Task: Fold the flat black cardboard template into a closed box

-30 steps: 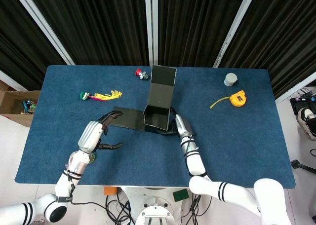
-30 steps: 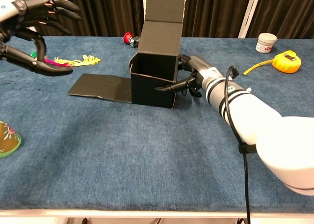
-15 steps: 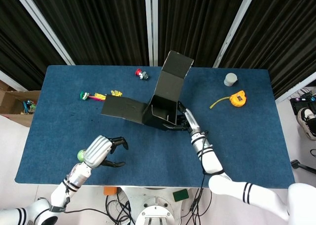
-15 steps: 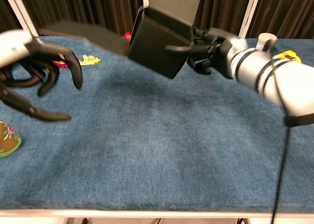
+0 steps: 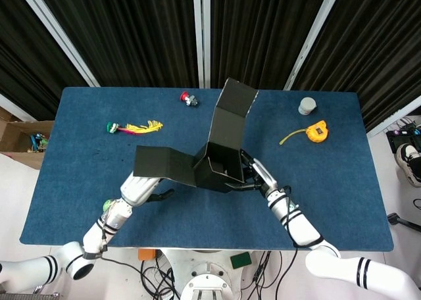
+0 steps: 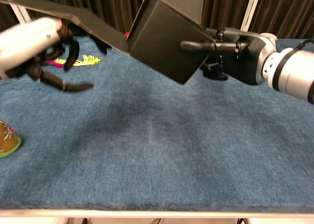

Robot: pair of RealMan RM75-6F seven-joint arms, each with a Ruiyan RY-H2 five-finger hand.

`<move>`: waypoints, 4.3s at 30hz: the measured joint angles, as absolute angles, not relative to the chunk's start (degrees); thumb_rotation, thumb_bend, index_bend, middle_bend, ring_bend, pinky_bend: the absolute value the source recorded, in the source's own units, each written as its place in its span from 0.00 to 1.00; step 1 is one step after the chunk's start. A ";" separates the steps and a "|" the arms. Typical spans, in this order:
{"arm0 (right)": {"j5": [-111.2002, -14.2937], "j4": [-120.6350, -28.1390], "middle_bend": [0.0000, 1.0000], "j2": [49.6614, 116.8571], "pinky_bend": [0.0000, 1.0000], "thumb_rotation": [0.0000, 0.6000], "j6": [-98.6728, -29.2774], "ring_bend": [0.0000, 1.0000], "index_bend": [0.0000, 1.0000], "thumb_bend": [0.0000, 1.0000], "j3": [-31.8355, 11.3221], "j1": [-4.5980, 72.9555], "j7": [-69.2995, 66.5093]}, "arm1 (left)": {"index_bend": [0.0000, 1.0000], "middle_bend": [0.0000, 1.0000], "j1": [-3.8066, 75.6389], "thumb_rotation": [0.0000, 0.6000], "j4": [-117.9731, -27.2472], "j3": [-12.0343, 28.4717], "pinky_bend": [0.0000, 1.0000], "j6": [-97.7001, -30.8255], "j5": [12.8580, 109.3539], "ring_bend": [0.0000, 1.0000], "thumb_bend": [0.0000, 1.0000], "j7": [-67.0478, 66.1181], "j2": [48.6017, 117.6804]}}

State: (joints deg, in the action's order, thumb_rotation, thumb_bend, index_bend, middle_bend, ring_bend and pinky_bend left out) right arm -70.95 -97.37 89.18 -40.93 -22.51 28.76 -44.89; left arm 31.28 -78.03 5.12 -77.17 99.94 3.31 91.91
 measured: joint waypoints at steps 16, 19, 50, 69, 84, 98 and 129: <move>-74.43 -96.02 0.43 89.62 1.00 1.00 -43.18 0.75 0.33 0.40 -15.96 30.02 -41.98 | 0.30 0.32 36.31 1.00 -72.53 5.86 1.00 -83.13 107.00 0.68 0.24 1.02 94.91; -74.22 -95.57 0.43 89.93 1.00 1.00 -43.22 0.75 0.32 0.40 -15.53 30.55 -40.64 | 0.29 0.31 36.96 1.00 -71.25 5.53 1.00 -83.24 107.51 0.68 0.23 1.39 95.27; -68.65 -83.68 0.41 98.30 1.00 1.00 -45.45 0.75 0.32 0.43 -10.98 34.28 -24.65 | 0.31 0.27 41.78 1.00 -43.59 -3.59 1.00 -82.34 110.82 0.68 0.23 6.74 108.05; -72.08 -81.86 0.40 99.41 1.00 1.00 -47.71 0.75 0.31 0.43 -9.45 33.50 -24.05 | 0.38 0.38 42.33 1.00 -44.13 -6.79 1.00 -83.34 111.12 0.68 0.23 3.54 107.79; -74.28 -83.35 0.35 98.35 1.00 1.00 -48.56 0.74 0.24 0.44 -8.19 33.60 -22.17 | 0.40 0.38 44.35 1.00 -47.86 -7.47 1.00 -77.64 110.39 0.68 0.22 -1.78 106.10; -74.73 -84.51 0.34 98.27 1.00 1.00 -49.30 0.74 0.23 0.44 -7.72 33.33 -22.13 | 0.63 0.59 45.79 1.00 -47.99 -7.98 1.00 -74.79 110.51 0.74 0.24 -7.06 105.65; -74.08 -86.47 0.34 97.86 1.00 1.00 -51.71 0.74 0.23 0.44 -8.61 32.14 -22.99 | 0.36 0.39 45.66 1.00 -45.89 -7.73 1.00 -81.44 110.99 0.71 0.18 -5.35 105.80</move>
State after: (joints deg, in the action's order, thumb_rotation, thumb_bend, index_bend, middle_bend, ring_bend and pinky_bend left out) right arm -74.08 -86.47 97.86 -51.71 -8.61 32.14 -22.99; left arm 45.66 -45.89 -7.73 -81.44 110.99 -5.35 105.80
